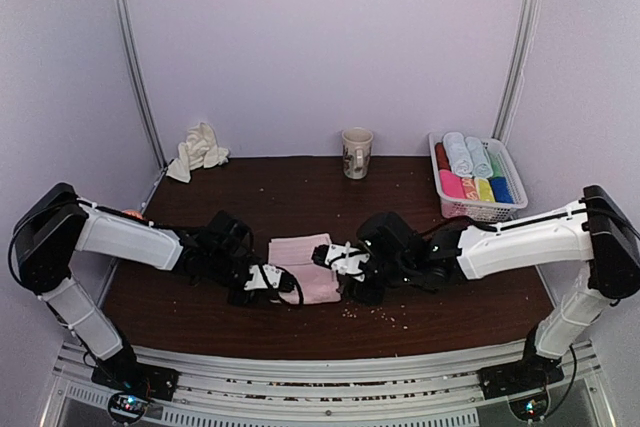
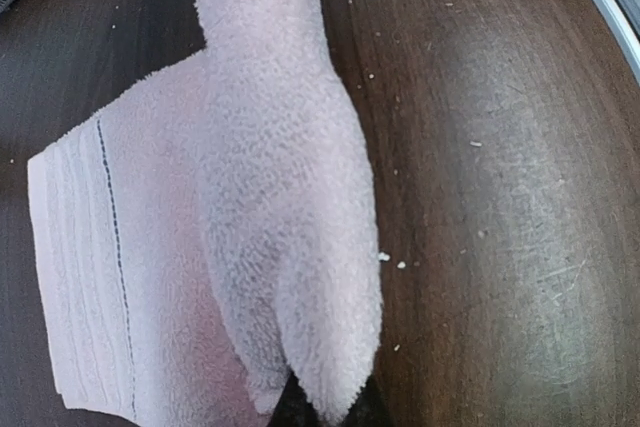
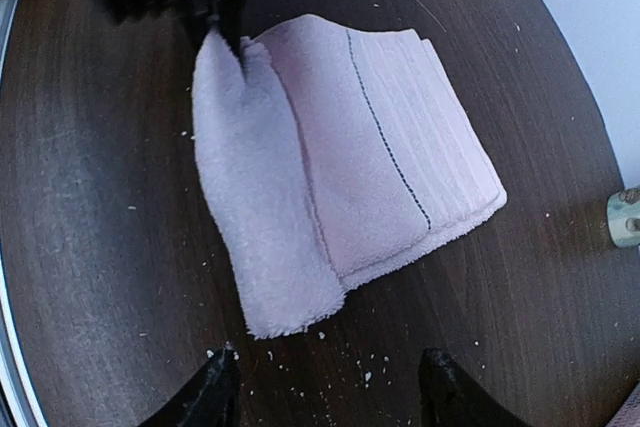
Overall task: Roll the towels
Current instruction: Roll the towel at the center of the board.
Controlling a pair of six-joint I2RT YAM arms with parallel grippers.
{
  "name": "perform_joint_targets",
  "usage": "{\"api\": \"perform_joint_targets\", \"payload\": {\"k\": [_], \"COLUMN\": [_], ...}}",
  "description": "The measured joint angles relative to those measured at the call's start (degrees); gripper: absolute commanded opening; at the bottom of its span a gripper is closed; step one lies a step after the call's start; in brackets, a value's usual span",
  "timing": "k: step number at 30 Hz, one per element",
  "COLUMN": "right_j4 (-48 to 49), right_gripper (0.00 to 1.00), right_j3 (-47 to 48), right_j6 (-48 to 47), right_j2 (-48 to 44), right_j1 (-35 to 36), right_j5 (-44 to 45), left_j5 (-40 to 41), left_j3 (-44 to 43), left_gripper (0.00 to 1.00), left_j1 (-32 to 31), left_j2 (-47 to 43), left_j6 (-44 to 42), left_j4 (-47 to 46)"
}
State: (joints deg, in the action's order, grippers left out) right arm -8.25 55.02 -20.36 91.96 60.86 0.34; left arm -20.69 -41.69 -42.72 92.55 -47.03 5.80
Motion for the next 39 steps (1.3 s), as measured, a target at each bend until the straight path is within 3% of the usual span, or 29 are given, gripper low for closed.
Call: {"api": "perform_joint_targets", "payload": {"k": [9,15,26,33,39], "right_j4": [16.0,22.9,27.0,28.4,28.1], "right_gripper": [0.66,0.67,0.65,0.53,0.30], "right_j3": [-10.9,-9.3,-3.2,-0.3,0.4], "right_j6": [-11.1,-15.8,-20.2,-20.9,-20.0], "right_j2": [-2.6,3.5,16.0,20.7,21.9], "right_j1": [6.4,9.3,11.5,11.7,11.7], "right_j5": [9.7,15.9,22.9,25.7,27.0], "left_j5": [-9.4,-13.6,-17.0,-18.1,-18.2], "left_j3": [-6.6,-10.4,-13.1,-13.2,-13.3], "left_gripper": [0.00,0.00,0.00,0.00,0.00], "left_j1": [4.5,6.2,7.6,8.2,8.3], "left_j2": [5.1,8.3,11.0,11.4,11.5], "left_j6": [0.3,0.5,1.1,1.2,1.2], "left_j4": [9.1,13.6,16.4,16.7,16.7]}}
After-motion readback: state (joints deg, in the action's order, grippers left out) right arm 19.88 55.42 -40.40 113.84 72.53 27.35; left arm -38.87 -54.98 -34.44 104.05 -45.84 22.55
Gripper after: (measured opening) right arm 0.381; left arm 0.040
